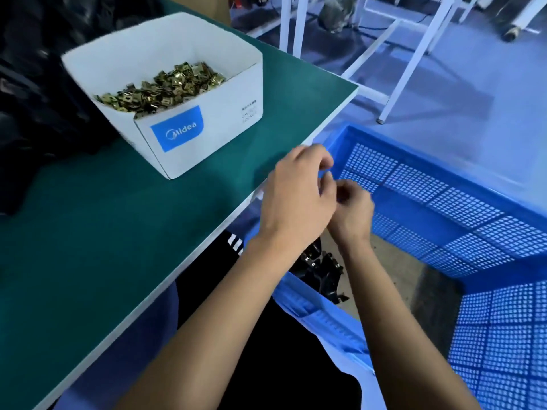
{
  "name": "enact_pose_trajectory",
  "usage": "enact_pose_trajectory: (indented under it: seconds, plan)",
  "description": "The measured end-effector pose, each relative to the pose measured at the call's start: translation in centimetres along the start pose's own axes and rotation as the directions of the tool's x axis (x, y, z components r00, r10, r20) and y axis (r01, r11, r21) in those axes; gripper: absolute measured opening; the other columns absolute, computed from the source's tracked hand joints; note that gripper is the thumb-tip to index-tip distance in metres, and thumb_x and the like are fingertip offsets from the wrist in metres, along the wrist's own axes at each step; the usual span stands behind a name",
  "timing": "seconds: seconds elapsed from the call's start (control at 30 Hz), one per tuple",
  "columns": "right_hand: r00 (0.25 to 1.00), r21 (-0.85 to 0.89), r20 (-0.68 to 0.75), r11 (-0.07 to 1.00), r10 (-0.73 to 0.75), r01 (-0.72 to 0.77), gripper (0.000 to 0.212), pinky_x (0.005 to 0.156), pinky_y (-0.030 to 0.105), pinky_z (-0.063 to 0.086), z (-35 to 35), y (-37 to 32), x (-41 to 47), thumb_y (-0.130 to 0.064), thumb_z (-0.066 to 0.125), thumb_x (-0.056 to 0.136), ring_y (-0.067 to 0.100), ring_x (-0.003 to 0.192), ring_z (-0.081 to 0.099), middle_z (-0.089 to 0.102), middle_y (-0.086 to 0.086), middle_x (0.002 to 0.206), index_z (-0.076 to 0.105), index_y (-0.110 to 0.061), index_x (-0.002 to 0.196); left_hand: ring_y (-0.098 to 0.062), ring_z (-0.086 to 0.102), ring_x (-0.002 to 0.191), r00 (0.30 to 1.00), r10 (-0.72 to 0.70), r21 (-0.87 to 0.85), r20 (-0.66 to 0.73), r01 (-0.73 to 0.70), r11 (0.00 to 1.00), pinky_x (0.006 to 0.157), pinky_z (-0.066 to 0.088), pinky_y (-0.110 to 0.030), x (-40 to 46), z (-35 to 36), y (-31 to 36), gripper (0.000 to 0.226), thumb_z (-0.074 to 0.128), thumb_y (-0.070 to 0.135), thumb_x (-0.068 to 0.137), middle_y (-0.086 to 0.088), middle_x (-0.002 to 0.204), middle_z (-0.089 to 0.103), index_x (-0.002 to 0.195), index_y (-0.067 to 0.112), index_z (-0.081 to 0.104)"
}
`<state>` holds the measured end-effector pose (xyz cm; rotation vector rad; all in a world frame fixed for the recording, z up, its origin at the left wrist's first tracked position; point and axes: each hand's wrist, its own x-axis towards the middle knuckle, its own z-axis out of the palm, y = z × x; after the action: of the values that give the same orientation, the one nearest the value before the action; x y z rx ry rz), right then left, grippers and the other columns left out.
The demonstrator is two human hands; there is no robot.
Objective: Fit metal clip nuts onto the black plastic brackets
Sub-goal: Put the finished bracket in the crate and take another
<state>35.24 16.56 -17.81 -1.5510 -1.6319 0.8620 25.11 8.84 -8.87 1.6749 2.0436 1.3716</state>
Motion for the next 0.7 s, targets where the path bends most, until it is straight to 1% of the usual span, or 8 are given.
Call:
enact_pose_trajectory:
  seconds: [0.07, 0.1, 0.23, 0.33, 0.43, 0.57, 0.63, 0.7]
  plan:
    - [0.978, 0.071, -0.113, 0.981, -0.174, 0.182, 0.007, 0.063, 0.017, 0.045, -1.5, -4.7, -0.4, -0.020, 0.072, 0.090, -0.004, 0.061, 0.059, 0.068, -0.013, 0.069, 0.072, -0.019, 0.083, -0.013, 0.063, 0.071, 0.971, 0.159, -0.111, -0.176, -0.180, 0.977, 0.063, 0.051, -0.027, 0.7, -4.0, 1.8, 0.009, 0.060, 0.007, 0.086, 0.006, 0.090, 0.067, 0.091, 0.012, 0.066]
    - [0.962, 0.127, -0.137, 0.959, -0.237, 0.254, 0.006, 0.065, 0.021, 0.050, -1.7, -7.1, -0.8, -0.018, 0.069, 0.091, -0.002, 0.063, 0.062, 0.070, -0.012, 0.071, 0.073, -0.018, 0.086, -0.012, 0.062, 0.069, 0.953, 0.179, -0.131, -0.246, -0.216, 0.968, 0.060, 0.046, -0.022, 0.9, -6.1, 2.3, 0.008, 0.060, 0.006, 0.086, 0.007, 0.087, 0.066, 0.090, 0.011, 0.066]
    - [0.878, 0.279, -0.128, 0.833, -0.461, 0.478, 0.013, 0.070, 0.045, 0.060, -0.8, -15.8, -3.1, -0.020, 0.061, 0.090, 0.019, 0.072, 0.073, 0.073, -0.003, 0.076, 0.073, -0.017, 0.093, -0.016, 0.064, 0.061, 0.921, 0.023, -0.179, -0.390, -0.100, 0.979, 0.060, 0.053, -0.035, 1.4, -13.1, 1.2, 0.007, 0.060, 0.006, 0.088, 0.009, 0.081, 0.067, 0.088, 0.009, 0.066]
    - [0.792, 0.376, -0.067, 0.720, -0.607, 0.584, 0.011, 0.065, 0.045, 0.059, 2.7, -21.5, -6.2, -0.020, 0.060, 0.089, 0.017, 0.066, 0.070, 0.071, -0.007, 0.073, 0.072, -0.020, 0.090, -0.014, 0.062, 0.060, 0.856, -0.096, -0.175, -0.509, 0.006, 0.984, 0.064, 0.058, -0.041, 0.4, -17.6, -1.6, 0.008, 0.061, 0.003, 0.087, 0.010, 0.077, 0.066, 0.085, 0.007, 0.067]
    - [0.681, 0.372, 0.108, 0.664, -0.725, 0.648, 0.012, 0.068, 0.044, 0.056, 7.6, -25.8, -9.6, -0.017, 0.060, 0.088, 0.017, 0.064, 0.068, 0.071, -0.006, 0.072, 0.072, -0.018, 0.088, -0.015, 0.066, 0.071, 0.777, -0.175, -0.154, -0.605, 0.102, 0.983, 0.071, 0.059, -0.043, -1.6, -21.9, -5.0, 0.009, 0.062, 0.002, 0.085, 0.008, 0.077, 0.067, 0.083, 0.008, 0.069]
    - [0.474, 0.196, 0.468, 0.610, -0.746, 0.768, 0.011, 0.081, 0.041, 0.055, 14.2, -29.0, -13.7, -0.027, 0.067, 0.089, 0.023, 0.090, 0.069, 0.074, -0.002, 0.093, 0.073, -0.021, 0.096, -0.006, 0.063, 0.076, 0.665, -0.260, -0.010, -0.701, 0.354, 0.935, 0.075, 0.053, -0.028, -5.3, -27.3, -10.2, 0.011, 0.063, 0.006, 0.084, 0.012, 0.078, 0.067, 0.087, 0.012, 0.072]
    - [0.391, 0.038, 0.624, 0.525, -0.677, 0.850, 0.031, 0.078, 0.038, 0.052, 17.4, -29.7, -15.7, -0.042, 0.072, 0.089, 0.032, 0.101, 0.066, 0.068, 0.005, 0.114, 0.068, -0.025, 0.115, -0.006, 0.063, 0.078, 0.608, -0.301, 0.023, -0.735, 0.465, 0.885, 0.076, 0.051, -0.022, -7.5, -29.8, -12.6, 0.012, 0.062, 0.009, 0.087, 0.012, 0.081, 0.068, 0.088, 0.016, 0.073]
    - [0.361, -0.128, 0.729, 0.402, -0.582, 0.907, 0.056, 0.073, 0.038, 0.044, 20.4, -30.0, -17.2, -0.059, 0.070, 0.089, 0.038, 0.110, 0.059, 0.052, 0.012, 0.131, 0.060, -0.025, 0.132, -0.004, 0.062, 0.077, 0.582, -0.296, 0.073, -0.758, 0.526, 0.847, 0.072, 0.045, -0.011, -9.2, -32.1, -14.5, 0.011, 0.063, 0.012, 0.089, 0.013, 0.082, 0.068, 0.088, 0.018, 0.072]
